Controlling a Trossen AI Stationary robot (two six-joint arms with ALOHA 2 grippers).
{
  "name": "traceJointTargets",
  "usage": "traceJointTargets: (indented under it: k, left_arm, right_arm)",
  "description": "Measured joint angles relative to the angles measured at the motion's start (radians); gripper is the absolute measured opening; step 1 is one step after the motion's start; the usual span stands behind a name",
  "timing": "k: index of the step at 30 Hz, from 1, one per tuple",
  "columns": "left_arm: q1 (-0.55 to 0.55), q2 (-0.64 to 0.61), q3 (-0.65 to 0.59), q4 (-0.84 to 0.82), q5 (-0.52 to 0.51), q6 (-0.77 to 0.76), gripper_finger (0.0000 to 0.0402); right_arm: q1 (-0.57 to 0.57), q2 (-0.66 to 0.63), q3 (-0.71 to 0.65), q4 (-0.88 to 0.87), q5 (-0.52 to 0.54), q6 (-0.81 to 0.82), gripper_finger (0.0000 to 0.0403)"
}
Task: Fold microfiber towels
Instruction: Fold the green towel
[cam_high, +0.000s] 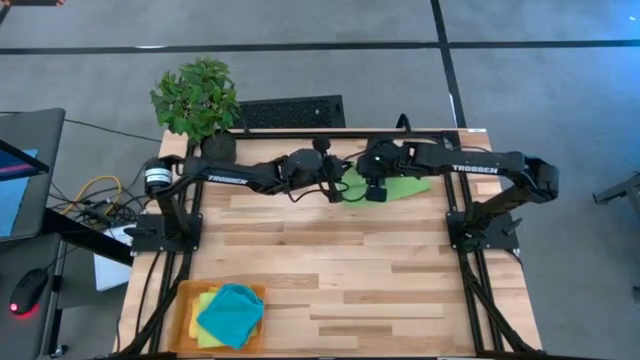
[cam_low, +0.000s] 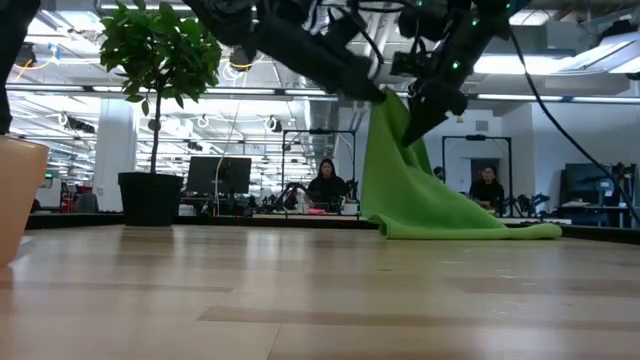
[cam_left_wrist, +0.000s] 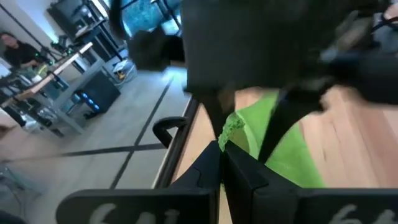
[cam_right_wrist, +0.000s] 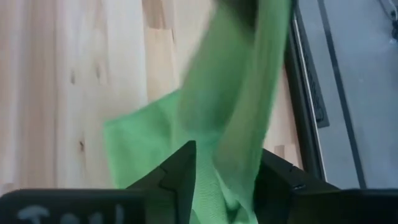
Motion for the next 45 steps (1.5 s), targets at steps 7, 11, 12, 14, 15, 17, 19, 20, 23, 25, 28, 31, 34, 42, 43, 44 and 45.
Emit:
traceJointTargets:
  k: [7, 11, 12, 14, 15, 17, 19, 20, 23, 25, 28, 31, 34, 42, 43, 44, 45]
  left_arm:
    - [-0.021, -0.149, 0.000, -0.219, -0.032, 0.042, 0.0000]
    - [-0.026, -0.222, 0.001, -0.327, -0.058, 0.055, 0.0000]
    - [-0.027, -0.238, 0.001, -0.345, -0.057, 0.055, 0.0000]
    - [-0.032, -0.261, 0.001, -0.345, -0.054, 0.056, 0.0000]
    - [-0.032, -0.274, 0.001, -0.351, -0.053, 0.060, 0.0000]
    - [-0.036, -0.288, 0.001, -0.357, -0.053, 0.069, 0.0000]
    - [-0.039, -0.300, 0.001, -0.372, -0.054, 0.074, 0.0000]
    - [-0.041, -0.302, 0.001, -0.371, -0.055, 0.076, 0.0000]
    - [-0.044, -0.311, 0.001, -0.366, -0.068, 0.093, 0.0000]
    - [-0.044, -0.318, 0.001, -0.355, -0.084, 0.106, 0.0000]
    - [-0.044, -0.335, 0.001, -0.367, -0.117, 0.132, 0.0000]
    - [-0.044, -0.355, 0.021, -0.403, -0.133, 0.147, 0.0000]
    - [-0.044, -0.356, 0.071, -0.493, -0.132, 0.113, 0.0000]
    - [-0.044, -0.351, 0.089, -0.574, -0.136, 0.074, 0.0000]
    - [-0.044, -0.351, 0.089, -0.584, -0.145, 0.072, 0.0000]
    - [-0.044, -0.351, 0.089, -0.593, -0.159, 0.072, 0.0000]
    - [-0.044, -0.351, 0.089, -0.599, -0.169, 0.071, 0.0000]
  right_arm:
    - [-0.020, 0.051, 0.000, 0.011, 0.000, -0.046, 0.0151]
    - [-0.021, 0.064, 0.000, 0.041, -0.001, -0.053, 0.0141]
    - [-0.021, 0.067, 0.000, 0.050, -0.003, -0.053, 0.0138]
    - [-0.024, 0.067, -0.002, 0.062, -0.004, -0.053, 0.0132]
    - [-0.025, 0.067, -0.001, 0.078, -0.008, -0.053, 0.0130]
    - [-0.023, 0.075, -0.001, 0.091, -0.007, -0.053, 0.0126]
    - [-0.019, 0.082, -0.002, 0.093, -0.007, -0.053, 0.0124]
    - [-0.018, 0.082, -0.002, 0.094, -0.007, -0.053, 0.0124]
    - [-0.018, 0.101, 0.000, 0.107, -0.008, -0.049, 0.0123]
    - [-0.018, 0.103, -0.002, 0.103, -0.007, -0.046, 0.0123]
    - [-0.011, 0.100, -0.001, 0.107, -0.006, -0.045, 0.0123]
    - [-0.009, 0.083, -0.001, 0.113, -0.007, -0.010, 0.0123]
    - [-0.010, 0.073, 0.006, 0.148, -0.007, 0.036, 0.0123]
    - [0.040, 0.072, 0.008, 0.302, -0.006, 0.026, 0.0123]
    - [0.050, 0.072, 0.008, 0.310, -0.004, 0.026, 0.0123]
    - [0.060, 0.072, 0.008, 0.321, -0.003, 0.026, 0.0123]
    - [0.070, 0.072, 0.008, 0.331, -0.003, 0.026, 0.0123]
